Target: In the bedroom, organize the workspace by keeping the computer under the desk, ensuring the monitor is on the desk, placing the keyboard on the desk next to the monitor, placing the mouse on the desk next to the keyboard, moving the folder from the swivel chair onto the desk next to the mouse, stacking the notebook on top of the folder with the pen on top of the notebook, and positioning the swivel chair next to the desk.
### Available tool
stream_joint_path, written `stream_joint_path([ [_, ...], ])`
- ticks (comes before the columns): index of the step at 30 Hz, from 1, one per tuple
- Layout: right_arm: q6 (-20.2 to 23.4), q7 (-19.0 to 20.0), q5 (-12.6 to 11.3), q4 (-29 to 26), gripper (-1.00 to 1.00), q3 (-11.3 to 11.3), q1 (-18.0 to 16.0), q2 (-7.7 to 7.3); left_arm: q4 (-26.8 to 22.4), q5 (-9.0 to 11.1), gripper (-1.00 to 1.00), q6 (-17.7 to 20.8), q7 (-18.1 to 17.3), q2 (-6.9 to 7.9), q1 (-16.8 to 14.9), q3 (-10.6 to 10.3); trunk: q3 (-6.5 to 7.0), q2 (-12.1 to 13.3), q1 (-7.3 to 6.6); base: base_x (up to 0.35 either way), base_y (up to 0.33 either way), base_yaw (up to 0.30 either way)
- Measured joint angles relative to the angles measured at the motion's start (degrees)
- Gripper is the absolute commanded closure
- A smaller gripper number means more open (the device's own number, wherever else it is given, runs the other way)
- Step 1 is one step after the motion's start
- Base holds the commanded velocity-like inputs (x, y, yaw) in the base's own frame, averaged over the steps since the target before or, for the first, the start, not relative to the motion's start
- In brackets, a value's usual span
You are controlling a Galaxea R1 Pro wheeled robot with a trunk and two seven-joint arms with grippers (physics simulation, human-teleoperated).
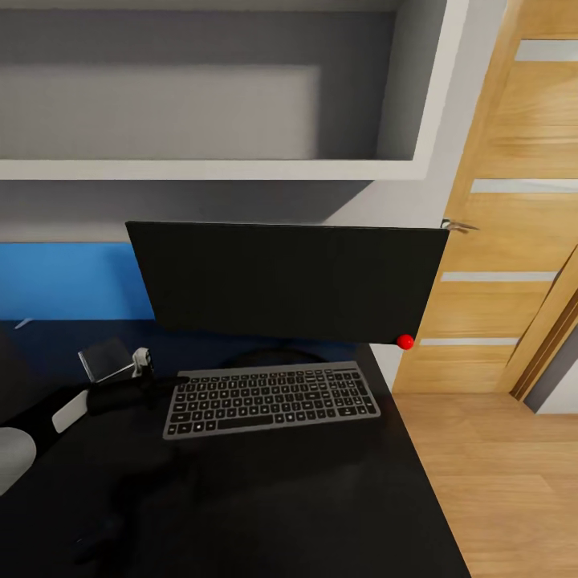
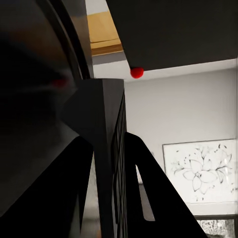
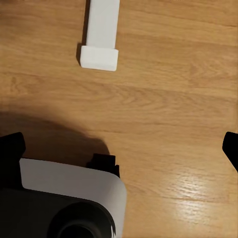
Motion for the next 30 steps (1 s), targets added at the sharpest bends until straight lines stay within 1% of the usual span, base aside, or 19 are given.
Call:
stream_joint_path([
  [3,0.00,-0.02,0.00,0.00,-1.00,0.00,0.00,0.01,0.14,0.15,1.00,0.34,-1.19,-0.13,0.00,-0.04,0.00,0.00,0.00,0.000,0.000,0.000],
  [5,0.00,-0.02,0.00,0.00,-1.00,0.00,0.00,0.01,0.05,0.16,1.00,0.45,-1.52,-0.18,-0.05,-0.52,0.00,0.00,0.00,0.000,0.000,0.000],
  [7,0.00,-0.02,0.00,0.00,-1.00,0.00,0.00,0.02,-0.12,0.12,1.00,0.48,-1.75,-0.25,-0.20,-1.83,0.00,0.00,0.00,0.000,0.000,0.000],
  [10,0.00,-0.02,0.00,0.00,-1.00,0.00,0.00,0.03,-0.79,0.35,1.00,0.55,-4.12,-0.25,-0.40,-3.72,0.00,0.00,0.00,0.000,0.000,0.000],
  [11,0.00,-0.02,0.00,0.00,-1.00,0.00,0.00,0.03,-0.83,0.30,1.00,0.49,-4.47,-0.23,-0.45,-4.08,0.00,0.00,0.00,0.000,0.000,0.000],
  [12,0.00,-0.02,0.00,0.00,-1.00,0.00,0.00,0.06,-0.90,0.28,1.00,0.52,-4.96,-0.21,-0.52,-4.88,0.00,0.00,0.00,0.000,0.000,0.000],
  [14,0.00,-0.02,0.00,0.00,-1.00,0.00,0.00,0.08,-0.95,0.18,1.00,0.54,-5.23,-0.22,-0.62,-6.01,0.00,0.00,0.00,0.000,0.000,0.000],
  [16,0.00,-0.02,0.00,0.00,-1.00,0.03,0.00,0.10,-0.91,0.06,1.00,0.55,-5.24,-0.24,-0.99,-8.32,0.00,0.00,0.00,0.000,0.000,0.000],
  [19,0.00,-0.02,0.00,0.00,-1.00,0.02,0.00,0.10,-0.71,0.10,1.00,0.63,-5.23,-0.35,-1.64,-9.87,0.00,0.00,0.00,0.000,0.000,0.000],
  [22,0.00,-0.03,0.00,0.03,-1.00,0.03,0.00,0.10,-0.24,-0.13,1.00,0.62,-4.58,-0.79,-2.22,-10.51,0.00,0.00,0.00,0.000,0.000,0.000],
  [23,0.00,-0.03,0.00,0.05,-1.00,0.05,0.00,0.10,-0.13,-0.19,1.00,0.61,-3.88,-0.99,-2.40,-10.61,0.00,0.00,0.00,0.000,0.000,0.000],
  [24,0.00,-0.02,0.00,0.05,-1.00,0.07,0.00,0.10,0.02,-0.25,1.00,0.60,-2.48,-1.50,-2.79,-10.72,0.00,0.00,0.00,0.000,0.000,0.000],
  [25,0.00,-0.02,0.00,0.05,-1.00,0.08,0.00,0.10,0.07,-0.33,1.00,0.58,-2.02,-1.79,-3.15,-10.90,0.00,0.00,0.00,0.000,0.000,0.000],
  [27,0.00,-0.02,0.00,0.04,-1.00,0.08,0.00,0.11,0.25,-0.14,1.00,0.77,-1.54,-2.39,-3.77,-10.64,0.00,0.00,0.00,0.000,0.000,0.000],
  [30,0.00,-0.02,0.00,0.02,-1.00,0.09,0.00,0.11,0.65,-0.27,1.00,0.75,-0.99,-2.73,-4.11,-10.82,0.00,0.00,0.00,0.000,0.000,0.000],
])
